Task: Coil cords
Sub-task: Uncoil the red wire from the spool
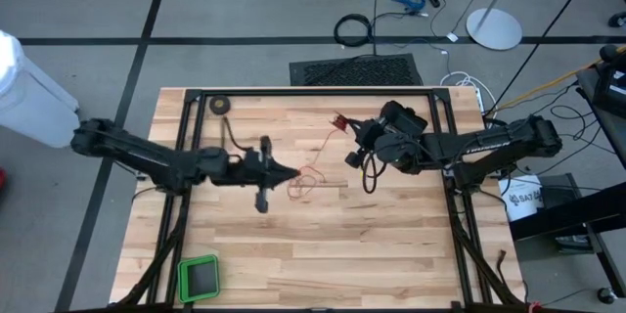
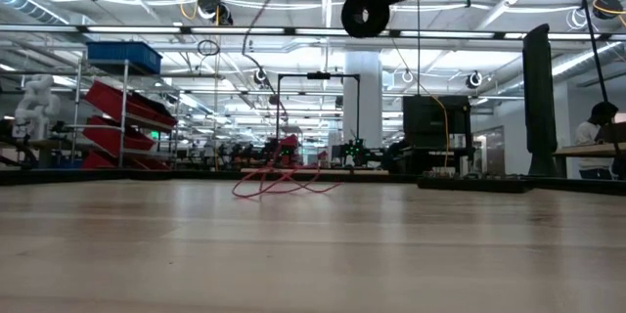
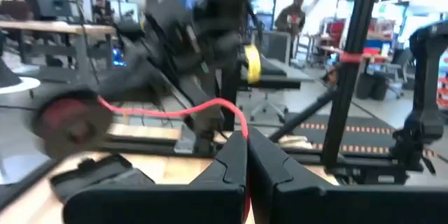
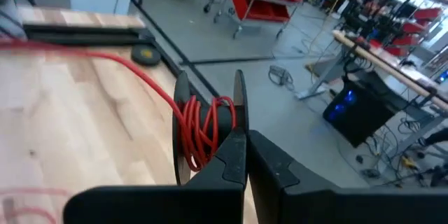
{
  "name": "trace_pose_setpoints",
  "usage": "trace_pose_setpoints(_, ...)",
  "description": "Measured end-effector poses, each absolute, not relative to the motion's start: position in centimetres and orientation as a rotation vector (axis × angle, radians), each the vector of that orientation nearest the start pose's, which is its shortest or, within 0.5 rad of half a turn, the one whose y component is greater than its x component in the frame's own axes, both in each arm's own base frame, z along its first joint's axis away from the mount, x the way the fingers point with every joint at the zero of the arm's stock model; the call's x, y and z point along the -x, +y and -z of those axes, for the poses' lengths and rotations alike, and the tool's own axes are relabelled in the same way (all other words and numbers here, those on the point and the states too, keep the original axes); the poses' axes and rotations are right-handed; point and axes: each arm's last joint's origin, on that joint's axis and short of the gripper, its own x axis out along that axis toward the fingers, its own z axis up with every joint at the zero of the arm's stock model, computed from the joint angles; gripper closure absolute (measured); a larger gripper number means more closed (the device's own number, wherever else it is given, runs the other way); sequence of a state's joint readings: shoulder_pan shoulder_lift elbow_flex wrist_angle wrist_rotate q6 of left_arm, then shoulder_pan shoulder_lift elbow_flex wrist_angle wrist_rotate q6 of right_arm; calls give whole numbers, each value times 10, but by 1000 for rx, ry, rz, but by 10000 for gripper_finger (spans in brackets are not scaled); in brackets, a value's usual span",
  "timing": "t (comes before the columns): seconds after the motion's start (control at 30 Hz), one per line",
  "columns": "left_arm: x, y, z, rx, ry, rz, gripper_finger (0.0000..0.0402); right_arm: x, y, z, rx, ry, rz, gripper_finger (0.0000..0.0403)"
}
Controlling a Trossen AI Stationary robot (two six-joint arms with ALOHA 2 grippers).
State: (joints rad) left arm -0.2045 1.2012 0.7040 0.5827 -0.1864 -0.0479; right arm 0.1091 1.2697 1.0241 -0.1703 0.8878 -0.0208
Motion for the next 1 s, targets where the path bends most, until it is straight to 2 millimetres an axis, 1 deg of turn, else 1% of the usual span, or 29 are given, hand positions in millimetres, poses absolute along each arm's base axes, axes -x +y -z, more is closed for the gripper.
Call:
trace_pose_setpoints(0.07, -272, -51, -281, 62, -63, 22, 401, -275, 6, -323, 232, 352, 761, 403)
trace_pose_setpoints(0.2, -292, -56, -256, 94, -28, 61, 402, -279, 3, -330, 237, 301, 701, 403)
trace_pose_setpoints(0.33, -306, -55, -235, 96, 26, 56, 402, -282, -1, -334, 229, 260, 637, 403)
trace_pose_setpoints(0.43, -315, -53, -222, 99, 67, 41, 402, -283, -4, -336, 214, 241, 592, 403)
trace_pose_setpoints(0.6, -324, -47, -210, 108, 109, 16, 402, -284, -5, -335, 183, 232, 529, 403)
trace_pose_setpoints(0.7, -325, -40, -204, 84, 160, -6, 402, -285, -3, -335, 166, 228, 486, 403)
trace_pose_setpoints(0.8, -318, -29, -204, 38, 261, -78, 402, -285, -1, -335, 139, 223, 447, 403)
trace_pose_setpoints(0.9, -304, -15, -211, 1, 373, -182, 402, -282, 4, -336, 123, 229, 419, 403)
trace_pose_setpoints(1.0, -287, -6, -222, -31, 446, -222, 402, -276, 8, -337, 112, 247, 404, 403)
